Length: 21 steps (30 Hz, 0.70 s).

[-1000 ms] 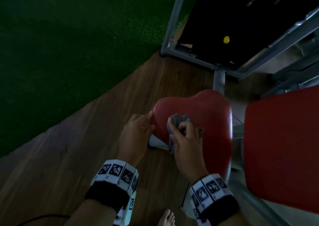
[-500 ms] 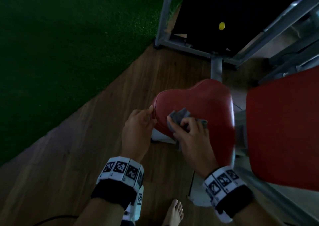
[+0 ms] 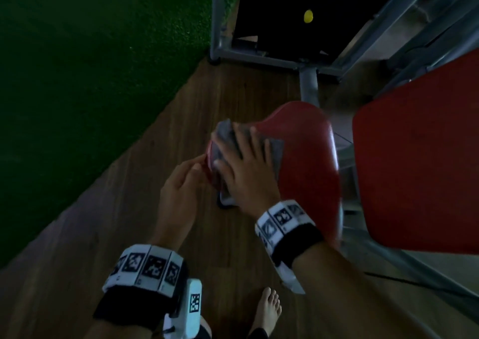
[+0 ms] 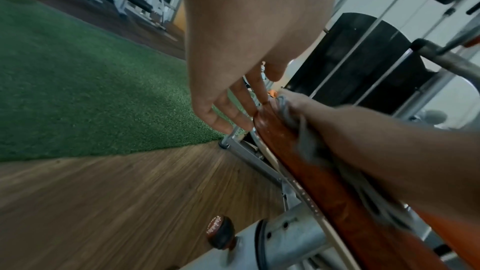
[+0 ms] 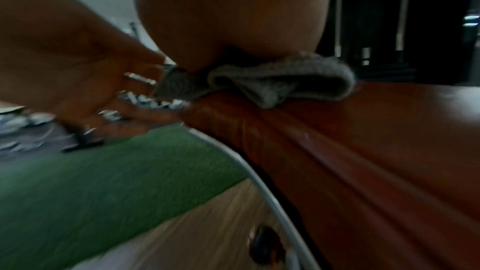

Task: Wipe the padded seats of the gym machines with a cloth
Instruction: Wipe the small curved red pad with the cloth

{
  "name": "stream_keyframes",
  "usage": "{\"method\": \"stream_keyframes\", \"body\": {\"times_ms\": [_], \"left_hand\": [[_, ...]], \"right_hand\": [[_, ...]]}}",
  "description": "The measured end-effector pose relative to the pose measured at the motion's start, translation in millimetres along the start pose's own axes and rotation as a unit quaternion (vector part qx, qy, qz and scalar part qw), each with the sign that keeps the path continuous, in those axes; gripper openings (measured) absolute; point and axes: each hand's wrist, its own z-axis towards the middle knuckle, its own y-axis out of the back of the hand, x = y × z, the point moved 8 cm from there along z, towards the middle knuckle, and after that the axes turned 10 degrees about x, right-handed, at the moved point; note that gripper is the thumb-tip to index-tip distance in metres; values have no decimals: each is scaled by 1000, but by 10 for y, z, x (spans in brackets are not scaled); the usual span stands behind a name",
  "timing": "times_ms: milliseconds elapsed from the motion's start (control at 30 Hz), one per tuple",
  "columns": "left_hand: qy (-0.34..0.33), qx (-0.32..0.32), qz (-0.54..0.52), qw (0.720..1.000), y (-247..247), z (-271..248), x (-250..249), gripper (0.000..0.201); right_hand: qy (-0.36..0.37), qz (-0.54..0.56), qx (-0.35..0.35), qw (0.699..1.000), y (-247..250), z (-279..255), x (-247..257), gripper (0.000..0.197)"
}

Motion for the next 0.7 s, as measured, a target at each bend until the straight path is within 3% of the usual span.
{"method": "stream_keyframes", "body": {"times_ms": [67, 133, 300, 467, 533, 700], "left_hand": [[-1, 10, -4, 1000, -14, -15, -29, 26], [2, 14, 3, 1000, -34, -20, -53, 25], [-5, 7, 23, 1000, -37, -39, -87, 28], [-6, -9, 34, 999, -28, -31, -71, 29], [-10, -9, 31, 999, -20, -33, -72, 28], [-14, -6, 47, 999, 6, -17, -96, 29]], "right_hand": [[48, -44, 19, 998, -127, -292, -27, 57], [35, -48, 23, 998, -214, -609, -269, 59], [-160, 30, 30, 986, -247, -1034, -1194, 58], [-308, 67, -11, 949, -76, -539, -1369, 59], [-282, 120, 15, 952, -72, -155, -1138, 56], [-81, 96, 28, 992, 31, 226, -193, 56]]}}
